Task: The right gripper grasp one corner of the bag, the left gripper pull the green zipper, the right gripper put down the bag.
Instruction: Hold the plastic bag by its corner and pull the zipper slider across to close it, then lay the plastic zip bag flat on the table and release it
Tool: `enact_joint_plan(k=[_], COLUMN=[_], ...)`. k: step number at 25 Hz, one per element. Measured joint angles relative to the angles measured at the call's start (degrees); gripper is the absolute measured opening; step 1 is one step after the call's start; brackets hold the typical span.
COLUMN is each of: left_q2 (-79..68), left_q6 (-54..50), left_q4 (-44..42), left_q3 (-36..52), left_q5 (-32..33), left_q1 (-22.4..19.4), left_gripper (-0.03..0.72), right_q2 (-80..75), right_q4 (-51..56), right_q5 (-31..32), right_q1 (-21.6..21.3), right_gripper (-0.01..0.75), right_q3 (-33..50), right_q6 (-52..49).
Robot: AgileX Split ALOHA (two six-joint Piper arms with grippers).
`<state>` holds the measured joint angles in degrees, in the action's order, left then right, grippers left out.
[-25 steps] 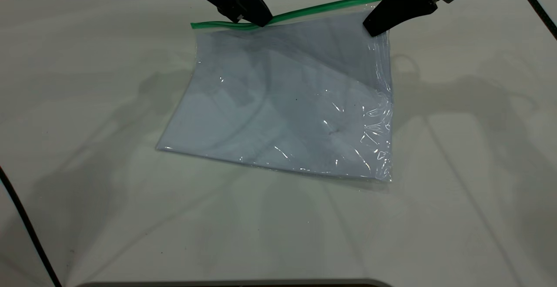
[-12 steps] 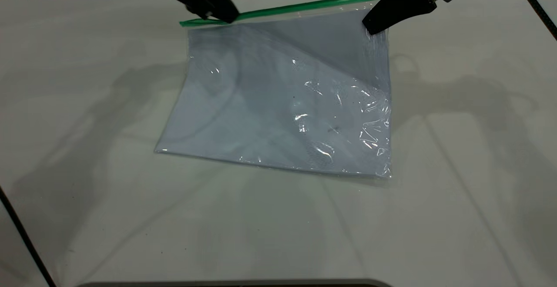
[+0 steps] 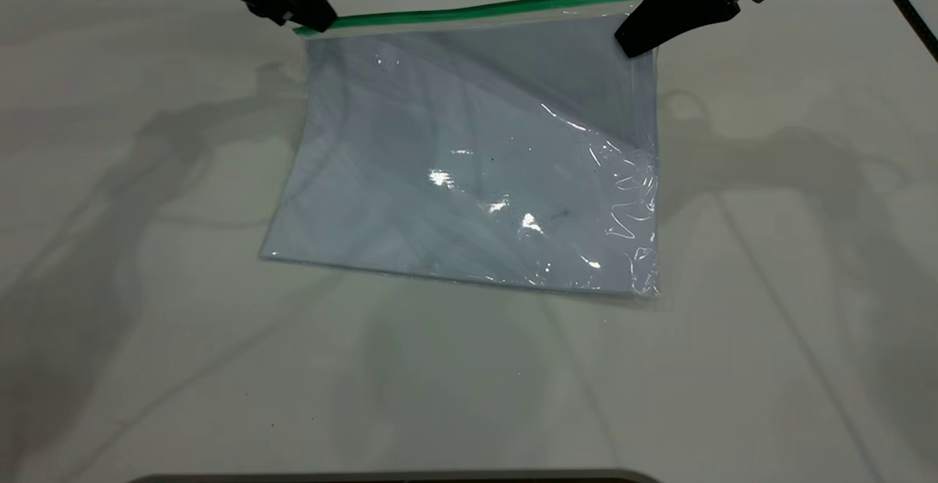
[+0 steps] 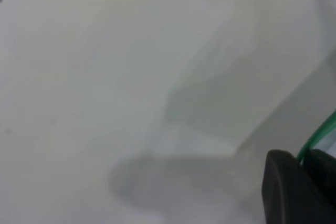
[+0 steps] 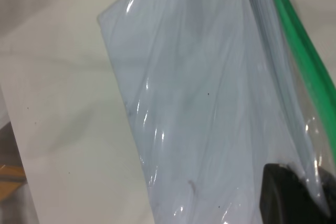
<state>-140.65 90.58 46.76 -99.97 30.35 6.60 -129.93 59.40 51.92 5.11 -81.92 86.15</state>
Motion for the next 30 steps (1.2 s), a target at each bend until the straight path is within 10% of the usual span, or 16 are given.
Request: enact_joint_plan(k=[12, 23, 30], left_q2=[0.13, 12.07, 29.52], left_q6=[-1.54, -12.16, -25.63], left_q4=[-2.04, -3.17, -8.68], left_q3=[0.0, 0.0, 0.0], left_q5=[-0.34, 9.19, 18.57], left_q1=[-0.25, -0.51, -0.57], left_gripper=[0.132, 0.51, 0.514], right_q2=[0.0, 8.23, 25.8], right_q4=[-0.18, -8.61, -24.01], right_q5=[-1.65, -15.06, -8.27], right_q1=[0.0, -0.13, -0.13], right_gripper=[0.057, 0.584, 0.544], right_q3=[0.0, 0.05, 0.05], right_q6=[0.0, -9.92, -31.6])
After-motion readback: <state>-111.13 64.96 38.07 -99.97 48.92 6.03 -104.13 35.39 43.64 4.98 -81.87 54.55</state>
